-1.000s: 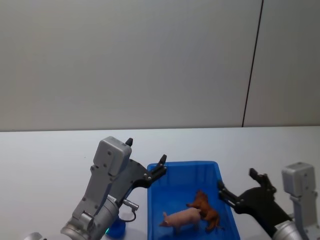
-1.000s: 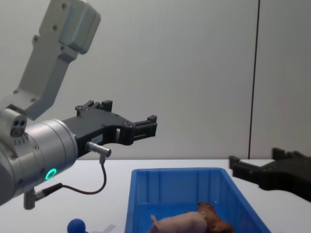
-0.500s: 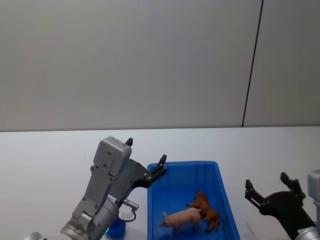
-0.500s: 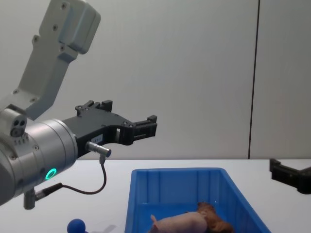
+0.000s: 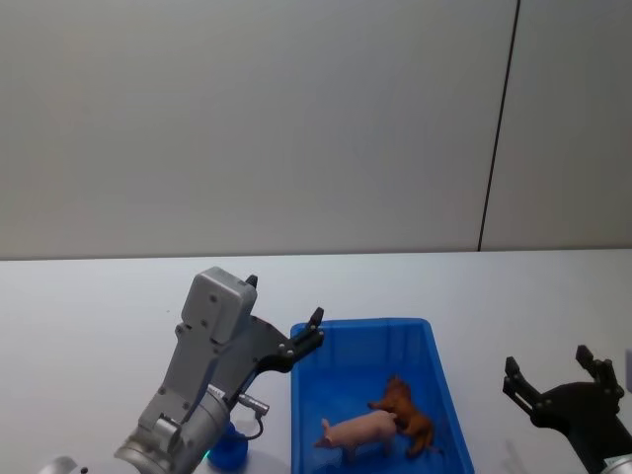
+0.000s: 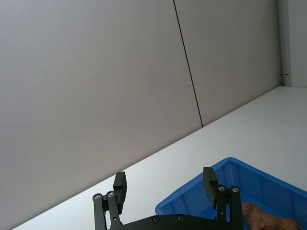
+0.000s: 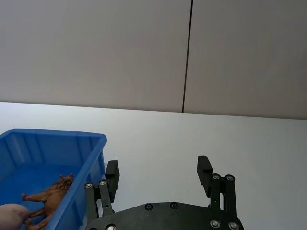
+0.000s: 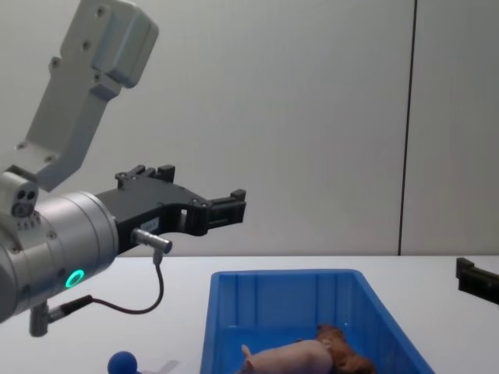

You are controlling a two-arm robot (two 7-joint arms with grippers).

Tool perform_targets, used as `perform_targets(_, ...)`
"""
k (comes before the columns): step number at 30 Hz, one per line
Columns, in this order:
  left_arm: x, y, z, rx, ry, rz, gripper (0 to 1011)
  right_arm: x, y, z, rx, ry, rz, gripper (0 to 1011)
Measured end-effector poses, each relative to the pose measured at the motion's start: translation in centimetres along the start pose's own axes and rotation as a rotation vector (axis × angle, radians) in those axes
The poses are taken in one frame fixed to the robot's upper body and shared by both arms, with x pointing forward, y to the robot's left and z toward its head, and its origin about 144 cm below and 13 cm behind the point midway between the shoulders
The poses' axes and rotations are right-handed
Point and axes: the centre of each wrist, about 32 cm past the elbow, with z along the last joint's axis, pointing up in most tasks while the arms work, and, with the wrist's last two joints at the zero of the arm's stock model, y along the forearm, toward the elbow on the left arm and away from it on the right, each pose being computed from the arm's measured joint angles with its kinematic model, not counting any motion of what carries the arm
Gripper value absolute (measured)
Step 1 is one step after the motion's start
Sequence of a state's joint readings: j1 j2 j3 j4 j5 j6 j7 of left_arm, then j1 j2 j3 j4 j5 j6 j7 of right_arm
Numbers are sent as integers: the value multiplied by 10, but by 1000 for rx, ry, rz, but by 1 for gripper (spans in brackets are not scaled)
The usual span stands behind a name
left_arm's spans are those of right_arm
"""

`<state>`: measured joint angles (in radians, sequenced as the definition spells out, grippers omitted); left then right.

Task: Pick up the two dolls from the table and place them into the box.

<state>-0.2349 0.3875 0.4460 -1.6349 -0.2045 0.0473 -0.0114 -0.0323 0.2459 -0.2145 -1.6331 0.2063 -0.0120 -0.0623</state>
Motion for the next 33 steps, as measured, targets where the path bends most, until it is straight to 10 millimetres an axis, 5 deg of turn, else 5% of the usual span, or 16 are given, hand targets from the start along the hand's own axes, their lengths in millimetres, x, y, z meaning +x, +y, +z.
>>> perform_targets(33, 32, 25, -7, 229, 64, 29, 1001, 2, -3, 0, -2, -2, -24, 1001)
